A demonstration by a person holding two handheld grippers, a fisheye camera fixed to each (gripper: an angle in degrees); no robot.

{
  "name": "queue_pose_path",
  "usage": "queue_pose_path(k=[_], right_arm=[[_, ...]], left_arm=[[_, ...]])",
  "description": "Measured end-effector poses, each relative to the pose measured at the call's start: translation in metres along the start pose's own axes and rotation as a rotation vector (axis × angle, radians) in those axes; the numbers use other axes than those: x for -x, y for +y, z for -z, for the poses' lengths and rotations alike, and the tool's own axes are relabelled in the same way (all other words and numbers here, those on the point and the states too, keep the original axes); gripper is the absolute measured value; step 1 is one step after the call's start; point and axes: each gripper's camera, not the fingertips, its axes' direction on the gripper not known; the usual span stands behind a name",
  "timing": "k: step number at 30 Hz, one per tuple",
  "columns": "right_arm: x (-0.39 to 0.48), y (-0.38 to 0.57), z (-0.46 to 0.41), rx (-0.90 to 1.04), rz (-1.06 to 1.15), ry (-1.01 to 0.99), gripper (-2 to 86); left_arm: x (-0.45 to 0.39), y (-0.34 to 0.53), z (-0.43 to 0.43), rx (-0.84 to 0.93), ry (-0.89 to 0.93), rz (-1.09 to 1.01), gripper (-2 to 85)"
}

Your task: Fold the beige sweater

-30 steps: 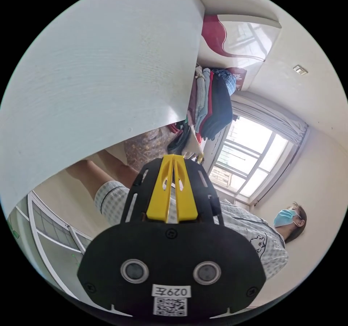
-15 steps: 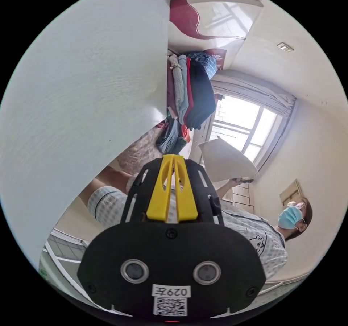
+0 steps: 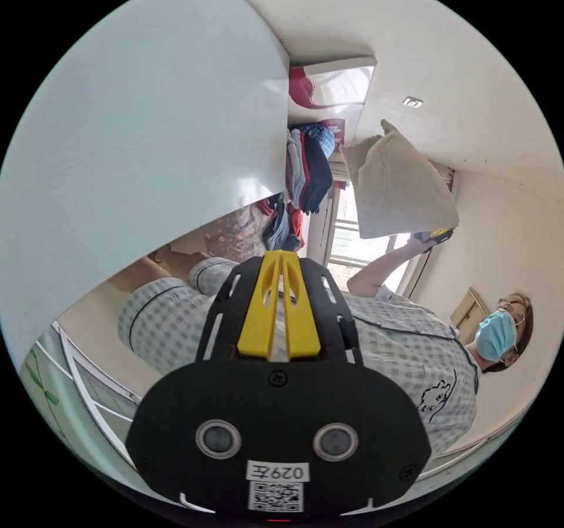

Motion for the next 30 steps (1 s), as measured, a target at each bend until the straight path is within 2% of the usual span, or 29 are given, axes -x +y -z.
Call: queue_pose_path(k=[3,5,8,10,12,13,15,18,20,22,26,28,30], right_arm=[[-0.055,0.031,-0.077,-0.074,-0.192,-0.027,-0.3],[-0.068,0.047,-0.121,-0.08,-0.202,0.015,-0.2],[-0.07,0.065,-0.211,0.047,-0.123,0.102,-0.1],[-0.075,0.081,-0.281,0.228,-0.075,0.125,0.2],[-0.101,0.127,-0.386,0.579,-0.086,0.139,0.5],[-0.111,0.145,-0.412,0.676,-0.098,0.153,0.6],[-0.157,0.241,-0.504,1.029,-0.181,0.245,0.8],[-0.205,0.373,-0.579,1.378,-0.274,0.259,1.5],[-0.224,0.419,-0.605,1.43,-0.383,0.173,2.7],[-0.239,0.432,-0.622,1.39,-0.506,0.076,4.2],[-0.27,0.401,-0.638,1.302,-0.501,-0.124,6.1],[-0.293,0.374,-0.629,1.238,-0.472,-0.081,6.2],[-0.336,0.345,-0.607,1.173,-0.461,0.114,7.2]], left_arm=[[0.013,0.039,0.05,-0.133,0.027,0.027,-1.0],[0.02,0.059,0.07,-0.189,0.041,0.048,-1.0],[0.031,0.08,0.084,-0.207,0.042,0.094,-1.0],[0.037,0.083,0.084,-0.195,0.049,0.118,-1.0],[0.043,0.079,0.078,-0.166,0.088,0.14,-1.0],[0.043,0.077,0.077,-0.163,0.102,0.139,-1.0],[0.036,0.065,0.07,-0.169,0.145,0.108,-1.0],[0.016,0.047,0.062,-0.15,0.124,0.052,-0.9],[0.001,0.04,0.059,-0.147,0.086,0.028,-0.9],[-0.013,0.037,0.058,-0.155,0.033,0.014,-0.9],[-0.034,0.027,0.054,-0.164,-0.124,0.004,-0.1],[-0.049,0.017,0.049,-0.159,-0.235,-0.018,2.1],[-0.078,-0.001,0.038,-0.159,-0.413,-0.045,9.3]])
